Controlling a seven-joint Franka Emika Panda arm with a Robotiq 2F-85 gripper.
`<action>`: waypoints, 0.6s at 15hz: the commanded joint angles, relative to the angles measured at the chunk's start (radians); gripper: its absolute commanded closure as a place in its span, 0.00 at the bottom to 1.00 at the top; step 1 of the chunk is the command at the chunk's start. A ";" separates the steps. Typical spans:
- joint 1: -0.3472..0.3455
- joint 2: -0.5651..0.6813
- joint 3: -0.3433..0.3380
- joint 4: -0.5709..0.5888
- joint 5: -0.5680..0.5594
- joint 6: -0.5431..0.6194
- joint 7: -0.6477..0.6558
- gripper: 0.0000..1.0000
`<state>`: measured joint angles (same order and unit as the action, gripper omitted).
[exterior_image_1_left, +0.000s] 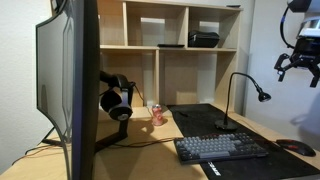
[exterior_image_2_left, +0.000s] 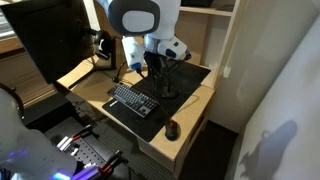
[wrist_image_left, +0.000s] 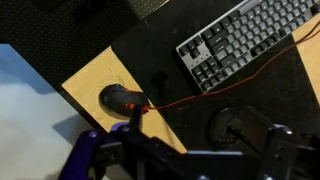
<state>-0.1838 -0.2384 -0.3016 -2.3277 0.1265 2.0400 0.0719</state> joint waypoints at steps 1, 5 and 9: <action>-0.032 0.045 0.024 0.018 0.001 -0.009 0.059 0.00; -0.072 0.169 0.000 0.006 0.026 0.127 0.218 0.00; -0.088 0.210 0.000 -0.004 0.006 0.183 0.290 0.00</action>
<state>-0.2605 -0.0269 -0.3123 -2.3341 0.1331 2.2277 0.3639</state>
